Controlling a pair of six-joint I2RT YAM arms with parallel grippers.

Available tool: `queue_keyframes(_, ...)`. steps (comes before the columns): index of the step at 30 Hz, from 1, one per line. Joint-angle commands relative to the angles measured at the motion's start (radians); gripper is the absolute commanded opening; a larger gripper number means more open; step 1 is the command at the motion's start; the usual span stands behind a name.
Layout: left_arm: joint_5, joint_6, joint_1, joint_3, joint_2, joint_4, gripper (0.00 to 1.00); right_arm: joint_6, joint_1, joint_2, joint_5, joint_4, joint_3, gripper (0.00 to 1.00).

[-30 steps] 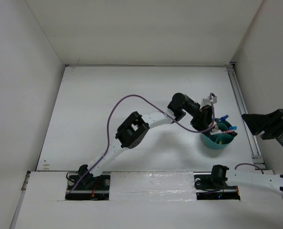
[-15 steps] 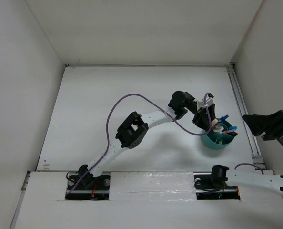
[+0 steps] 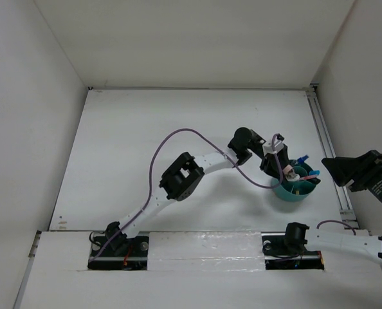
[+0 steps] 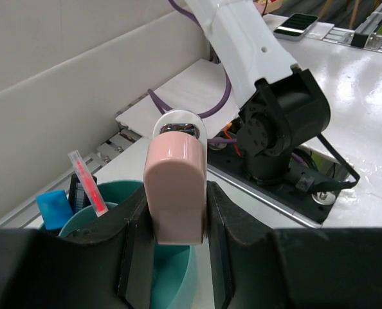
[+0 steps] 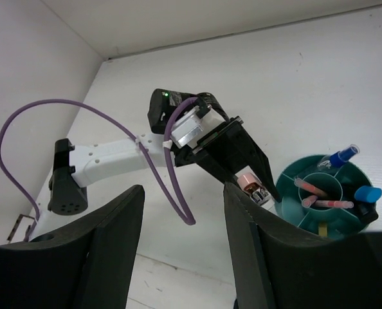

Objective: Sort the stationery into containers
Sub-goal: Place the stapler in the storage box.

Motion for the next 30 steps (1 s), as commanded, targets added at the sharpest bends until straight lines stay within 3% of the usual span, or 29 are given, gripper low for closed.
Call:
queue_keyframes(1, -0.009, 0.065, -0.003, 0.036, -0.018, 0.119, 0.00, -0.003, 0.008, -0.012, -0.020, 0.028, -0.010, 0.59)
queue_keyframes(15, -0.060, 0.151, -0.003, 0.054, 0.031, 0.048, 0.00, -0.003, 0.008, -0.021, -0.039, 0.038, -0.038, 0.59)
queue_keyframes(30, -0.100, 0.114, -0.003, 0.054, 0.077, 0.144, 0.00, -0.003, 0.008, -0.030, -0.048, 0.047, -0.047, 0.59)
